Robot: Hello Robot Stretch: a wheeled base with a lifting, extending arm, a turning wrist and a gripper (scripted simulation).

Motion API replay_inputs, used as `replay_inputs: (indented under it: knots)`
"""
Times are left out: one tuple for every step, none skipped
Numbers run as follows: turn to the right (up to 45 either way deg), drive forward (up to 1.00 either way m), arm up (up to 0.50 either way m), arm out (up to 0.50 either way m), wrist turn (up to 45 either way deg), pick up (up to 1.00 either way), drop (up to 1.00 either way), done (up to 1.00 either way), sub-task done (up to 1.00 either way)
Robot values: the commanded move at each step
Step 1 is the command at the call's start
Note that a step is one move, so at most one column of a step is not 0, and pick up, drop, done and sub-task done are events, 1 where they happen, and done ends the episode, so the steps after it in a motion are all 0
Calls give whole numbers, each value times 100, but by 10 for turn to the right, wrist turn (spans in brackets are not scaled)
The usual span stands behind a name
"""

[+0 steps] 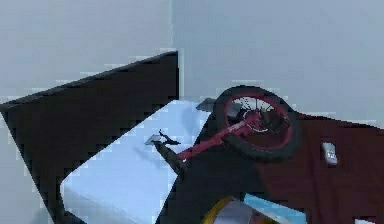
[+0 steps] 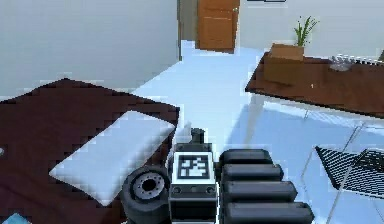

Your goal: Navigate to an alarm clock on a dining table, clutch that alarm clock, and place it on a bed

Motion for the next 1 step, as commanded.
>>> replay_inputs:
  knots:
    - [-360, 0, 0, 0, 0, 0, 0, 0, 0]
